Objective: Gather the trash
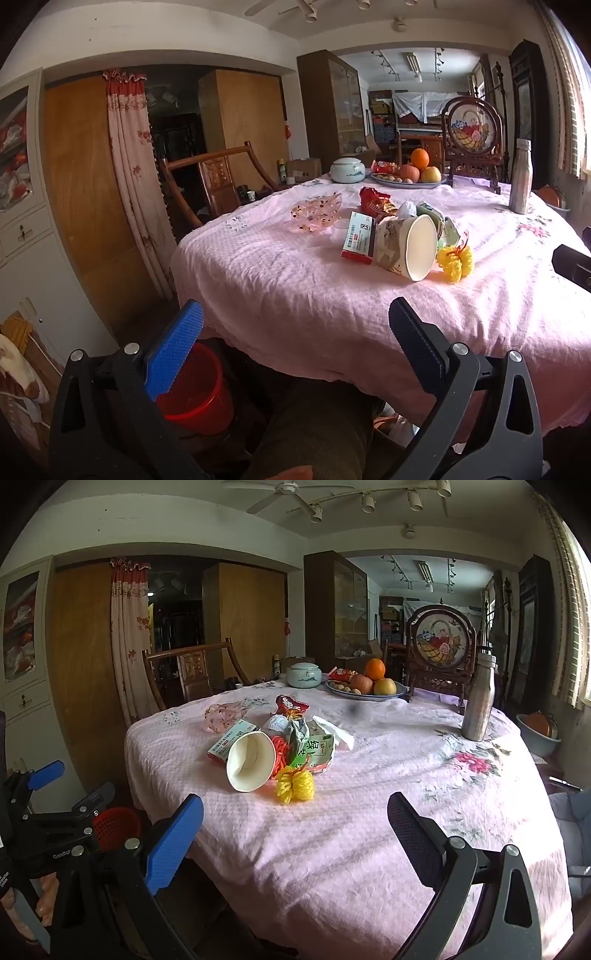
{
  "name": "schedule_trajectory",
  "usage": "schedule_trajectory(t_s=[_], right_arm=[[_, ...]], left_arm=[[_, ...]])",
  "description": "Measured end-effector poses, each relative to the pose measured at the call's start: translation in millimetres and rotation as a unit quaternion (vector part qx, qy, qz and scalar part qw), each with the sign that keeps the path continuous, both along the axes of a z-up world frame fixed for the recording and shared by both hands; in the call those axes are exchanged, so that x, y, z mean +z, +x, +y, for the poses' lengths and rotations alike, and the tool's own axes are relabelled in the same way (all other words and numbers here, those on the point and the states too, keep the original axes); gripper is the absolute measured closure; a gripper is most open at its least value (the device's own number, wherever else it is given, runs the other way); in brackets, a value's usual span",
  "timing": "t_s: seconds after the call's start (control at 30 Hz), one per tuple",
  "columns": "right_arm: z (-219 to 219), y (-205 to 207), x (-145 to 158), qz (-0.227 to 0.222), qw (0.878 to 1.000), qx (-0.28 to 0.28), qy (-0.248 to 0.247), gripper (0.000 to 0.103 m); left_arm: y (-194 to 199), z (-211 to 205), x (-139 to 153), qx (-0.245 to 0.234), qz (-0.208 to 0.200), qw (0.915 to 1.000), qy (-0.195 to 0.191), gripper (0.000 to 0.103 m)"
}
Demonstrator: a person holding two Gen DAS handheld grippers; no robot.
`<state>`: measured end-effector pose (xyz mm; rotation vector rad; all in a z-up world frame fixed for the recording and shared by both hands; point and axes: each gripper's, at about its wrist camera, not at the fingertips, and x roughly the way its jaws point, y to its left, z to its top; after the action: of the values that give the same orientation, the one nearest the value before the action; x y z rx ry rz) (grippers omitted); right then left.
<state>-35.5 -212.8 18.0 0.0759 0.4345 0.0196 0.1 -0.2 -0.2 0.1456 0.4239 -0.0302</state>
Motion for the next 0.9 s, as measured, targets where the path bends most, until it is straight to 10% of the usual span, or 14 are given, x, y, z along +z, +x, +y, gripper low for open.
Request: schedule_trajectory(t_s=[0.9], right_arm=[[-2.4, 3.8, -5.0, 0.011, 1.000, 0.003, 0.010, 0.005]], left_arm=[[6.8, 1.3, -7.9, 0.007, 0.001, 1.0000, -0.001, 0.006]])
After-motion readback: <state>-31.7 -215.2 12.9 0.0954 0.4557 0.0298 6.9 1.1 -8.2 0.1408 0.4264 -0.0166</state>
